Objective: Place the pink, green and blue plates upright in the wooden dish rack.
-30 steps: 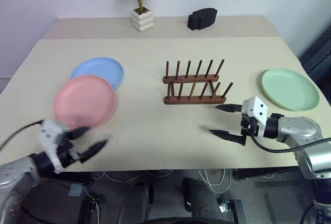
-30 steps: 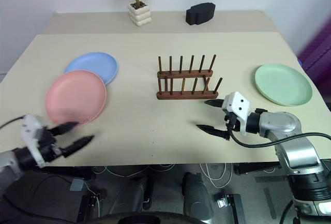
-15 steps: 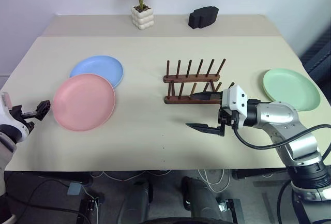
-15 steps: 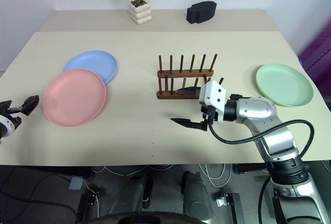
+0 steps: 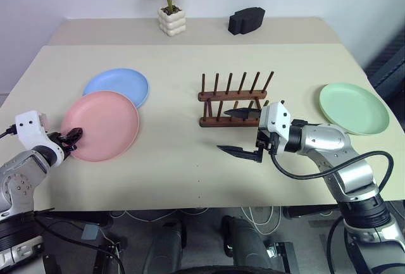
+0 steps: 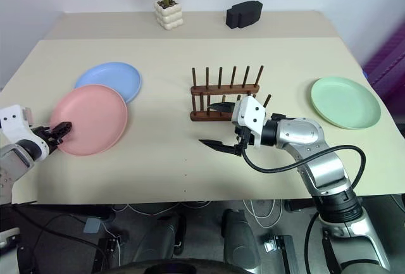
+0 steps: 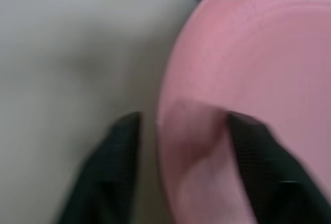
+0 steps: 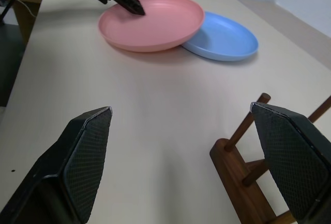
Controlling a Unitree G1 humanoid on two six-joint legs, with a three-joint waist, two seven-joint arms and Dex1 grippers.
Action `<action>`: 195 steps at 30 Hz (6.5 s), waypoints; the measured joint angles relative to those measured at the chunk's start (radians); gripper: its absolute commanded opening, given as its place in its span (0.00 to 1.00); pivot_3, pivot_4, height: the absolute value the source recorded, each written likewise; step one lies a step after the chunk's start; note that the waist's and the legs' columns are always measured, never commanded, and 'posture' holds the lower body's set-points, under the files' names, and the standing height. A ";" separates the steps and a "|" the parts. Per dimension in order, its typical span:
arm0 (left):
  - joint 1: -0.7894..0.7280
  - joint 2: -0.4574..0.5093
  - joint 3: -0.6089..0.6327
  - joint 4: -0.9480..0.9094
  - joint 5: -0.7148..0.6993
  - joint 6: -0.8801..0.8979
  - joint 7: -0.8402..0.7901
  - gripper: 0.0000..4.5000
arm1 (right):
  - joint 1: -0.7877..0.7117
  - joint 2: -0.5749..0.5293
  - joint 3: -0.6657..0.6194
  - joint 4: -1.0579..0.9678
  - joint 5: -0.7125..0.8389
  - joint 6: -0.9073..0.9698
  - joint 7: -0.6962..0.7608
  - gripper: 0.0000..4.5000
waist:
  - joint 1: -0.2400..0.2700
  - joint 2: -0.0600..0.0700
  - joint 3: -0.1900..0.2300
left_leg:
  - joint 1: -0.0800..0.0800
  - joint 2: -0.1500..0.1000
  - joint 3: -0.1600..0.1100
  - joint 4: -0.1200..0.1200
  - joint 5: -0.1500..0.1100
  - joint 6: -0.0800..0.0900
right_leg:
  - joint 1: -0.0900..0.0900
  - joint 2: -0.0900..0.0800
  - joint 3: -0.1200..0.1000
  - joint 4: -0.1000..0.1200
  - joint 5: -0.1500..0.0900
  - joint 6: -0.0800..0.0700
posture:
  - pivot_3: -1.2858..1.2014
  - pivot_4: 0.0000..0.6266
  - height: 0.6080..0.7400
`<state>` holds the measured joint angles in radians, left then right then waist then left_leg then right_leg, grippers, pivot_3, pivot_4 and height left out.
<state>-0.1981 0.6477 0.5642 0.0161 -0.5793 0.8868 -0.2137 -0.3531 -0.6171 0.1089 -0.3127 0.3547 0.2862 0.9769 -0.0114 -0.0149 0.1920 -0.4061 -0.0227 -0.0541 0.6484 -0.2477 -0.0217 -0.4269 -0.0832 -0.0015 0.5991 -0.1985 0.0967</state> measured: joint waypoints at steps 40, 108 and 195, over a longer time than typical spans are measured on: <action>-0.548 -0.071 -0.350 -0.369 0.155 -0.201 0.090 0.00 | -0.464 0.218 0.251 0.353 -0.658 -0.427 -0.359 0.98 | 0.000 -0.002 0.001 | -0.001 -0.002 0.000 0.000 0.003 -0.006 | -0.003 0.001 0.001 0.005 0.003 0.003 | 0.52 0.24 0.97; 0.055 -0.056 -0.399 -0.590 -0.131 -0.265 -0.473 0.98 | -0.226 0.018 -0.418 0.196 0.461 0.184 -0.183 0.00 | 0.001 -0.002 0.002 | 0.001 0.001 0.000 0.001 0.005 -0.008 | -0.003 0.002 0.001 0.012 -0.001 -0.002 | 0.52 0.24 0.97; -0.155 -0.191 -0.632 -0.520 -0.152 -0.283 -0.522 1.00 | -0.179 -0.260 -0.130 1.007 -0.298 -0.192 -0.304 0.86 | -0.003 0.000 0.002 | 0.002 -0.001 0.003 0.001 0.005 -0.008 | -0.002 0.002 0.003 0.011 -0.001 -0.002 | 0.52 0.24 0.97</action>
<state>-0.3527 0.4568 -0.0681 -0.5040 -0.7316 0.6040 -0.7352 -0.5324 -0.8766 -0.0209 0.6938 0.0563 0.0940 0.6727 -0.0148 -0.0147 0.1935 -0.4036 -0.0234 -0.0509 0.6494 -0.2425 -0.0295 -0.4286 -0.0810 0.0013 0.6105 -0.1995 0.0947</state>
